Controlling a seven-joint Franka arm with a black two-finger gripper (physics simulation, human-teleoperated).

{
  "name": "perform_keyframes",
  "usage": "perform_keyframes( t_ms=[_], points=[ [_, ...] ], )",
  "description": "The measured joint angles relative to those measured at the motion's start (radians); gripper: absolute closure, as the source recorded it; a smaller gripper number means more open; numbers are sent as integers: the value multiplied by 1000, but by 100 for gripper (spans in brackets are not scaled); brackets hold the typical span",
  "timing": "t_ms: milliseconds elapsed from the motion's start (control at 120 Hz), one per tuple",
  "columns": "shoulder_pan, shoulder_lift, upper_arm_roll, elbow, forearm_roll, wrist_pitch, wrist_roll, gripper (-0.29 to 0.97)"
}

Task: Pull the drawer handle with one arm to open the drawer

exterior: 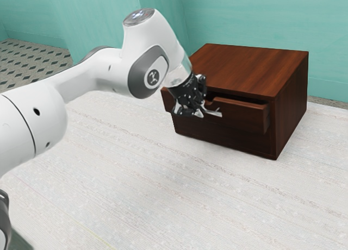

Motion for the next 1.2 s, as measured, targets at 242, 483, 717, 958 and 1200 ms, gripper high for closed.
perform_keyframes(
  t_ms=[242,483,717,958,1200],
  points=[
    [-10,-47,6,-44,0,-26,-2,77],
    [-12,-109,5,-125,0,-36,-4,78],
    [-18,-170,7,-199,1,-39,-6,79],
    [-22,-254,6,-300,2,-36,-8,79],
    [-27,-307,6,-369,3,-30,-12,79]
  ],
)
